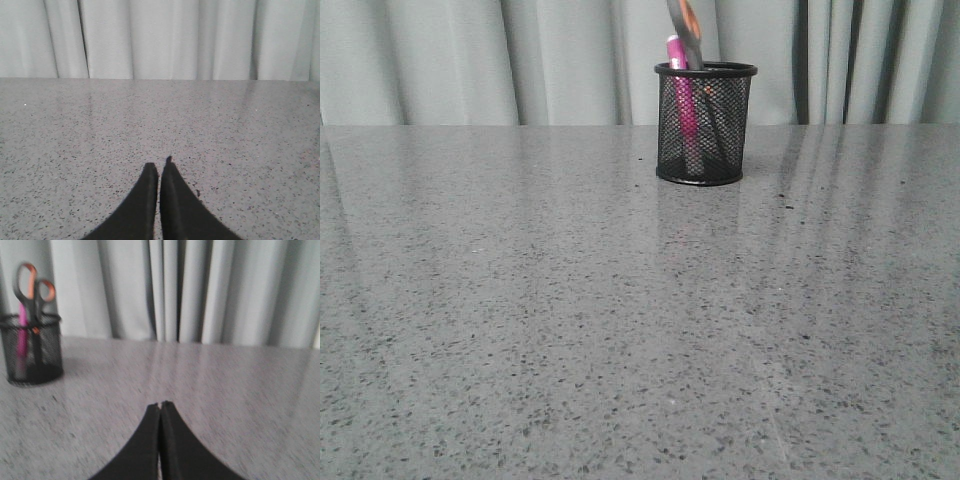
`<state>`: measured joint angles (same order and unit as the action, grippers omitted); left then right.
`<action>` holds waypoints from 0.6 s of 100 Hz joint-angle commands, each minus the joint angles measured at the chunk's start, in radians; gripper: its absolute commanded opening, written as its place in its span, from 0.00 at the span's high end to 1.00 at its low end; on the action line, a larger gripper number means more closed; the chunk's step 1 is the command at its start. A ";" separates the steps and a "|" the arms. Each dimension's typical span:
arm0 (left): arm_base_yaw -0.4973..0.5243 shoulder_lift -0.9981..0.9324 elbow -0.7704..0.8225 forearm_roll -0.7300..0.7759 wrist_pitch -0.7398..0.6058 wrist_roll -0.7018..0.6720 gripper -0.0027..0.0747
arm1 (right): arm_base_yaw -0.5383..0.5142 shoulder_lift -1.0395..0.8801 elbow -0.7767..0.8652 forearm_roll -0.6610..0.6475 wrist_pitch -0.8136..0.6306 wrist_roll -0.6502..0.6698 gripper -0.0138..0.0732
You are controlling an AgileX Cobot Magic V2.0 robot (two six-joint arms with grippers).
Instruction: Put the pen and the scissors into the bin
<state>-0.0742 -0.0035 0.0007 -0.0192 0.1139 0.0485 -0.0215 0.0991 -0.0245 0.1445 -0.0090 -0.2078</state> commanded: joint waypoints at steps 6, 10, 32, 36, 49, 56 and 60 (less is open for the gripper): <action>0.003 -0.033 0.045 -0.008 -0.073 -0.010 0.99 | -0.035 -0.087 0.013 -0.071 0.001 0.037 0.93; 0.003 -0.033 0.045 -0.008 -0.073 -0.010 0.99 | -0.035 -0.115 0.028 -0.071 0.009 0.047 0.93; 0.003 -0.033 0.045 -0.008 -0.073 -0.010 0.99 | -0.036 -0.129 0.049 -0.077 0.051 0.074 0.93; 0.003 -0.033 0.045 -0.008 -0.073 -0.010 0.99 | -0.036 -0.129 0.049 -0.077 0.051 0.074 0.93; 0.003 -0.033 0.045 -0.008 -0.073 -0.010 0.99 | -0.036 -0.129 0.049 -0.077 0.070 0.072 0.93; 0.003 -0.033 0.045 -0.008 -0.073 -0.010 0.99 | -0.036 -0.129 0.049 -0.077 0.070 0.072 0.93; 0.003 -0.033 0.045 -0.008 -0.073 -0.010 0.99 | -0.036 -0.129 0.049 -0.077 0.064 0.071 0.93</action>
<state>-0.0742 -0.0035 0.0007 -0.0192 0.1152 0.0478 -0.0535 -0.0103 0.0104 0.0765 0.1249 -0.1358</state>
